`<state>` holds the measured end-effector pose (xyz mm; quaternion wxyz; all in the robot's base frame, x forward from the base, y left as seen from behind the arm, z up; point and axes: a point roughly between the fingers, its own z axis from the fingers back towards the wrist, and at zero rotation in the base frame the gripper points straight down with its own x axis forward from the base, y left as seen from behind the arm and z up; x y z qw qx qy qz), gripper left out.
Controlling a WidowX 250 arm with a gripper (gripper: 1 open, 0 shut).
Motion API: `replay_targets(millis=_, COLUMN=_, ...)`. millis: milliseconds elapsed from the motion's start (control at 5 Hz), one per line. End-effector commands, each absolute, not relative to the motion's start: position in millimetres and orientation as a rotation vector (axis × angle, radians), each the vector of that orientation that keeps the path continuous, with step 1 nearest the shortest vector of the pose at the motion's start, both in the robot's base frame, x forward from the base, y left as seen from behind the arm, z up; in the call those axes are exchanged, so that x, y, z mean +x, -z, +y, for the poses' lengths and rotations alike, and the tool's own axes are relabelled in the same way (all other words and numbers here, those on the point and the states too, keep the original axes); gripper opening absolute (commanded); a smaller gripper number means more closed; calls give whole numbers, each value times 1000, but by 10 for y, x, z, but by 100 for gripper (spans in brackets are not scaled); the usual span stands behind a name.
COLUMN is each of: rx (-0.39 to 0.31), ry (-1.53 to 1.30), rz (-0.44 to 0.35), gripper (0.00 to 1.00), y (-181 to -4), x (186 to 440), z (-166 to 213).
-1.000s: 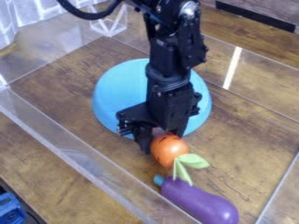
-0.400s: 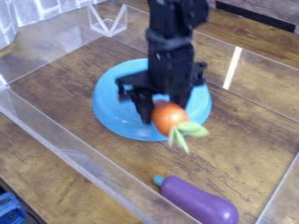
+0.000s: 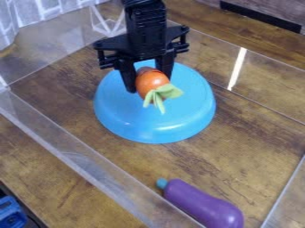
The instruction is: Move the carrot to the left side
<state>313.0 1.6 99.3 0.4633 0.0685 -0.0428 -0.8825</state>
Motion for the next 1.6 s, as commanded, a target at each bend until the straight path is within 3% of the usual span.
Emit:
replay_targets(millis=0, rx=198, ry=2109, rz=-112, gripper=0, y=-1079, x=3187, z=79)
replay_targets(millis=200, rx=199, ry=2036, rz=-99, gripper=0, y=-1075, x=3223, z=181)
replay_targets(millis=800, rx=240, ry=2062, rz=-81, gripper=0, y=-1400, x=3198, z=739)
replay_targets(millis=1400, rx=326, ry=2053, rz=-16, gripper=0, y=-1420, x=3011, z=1316)
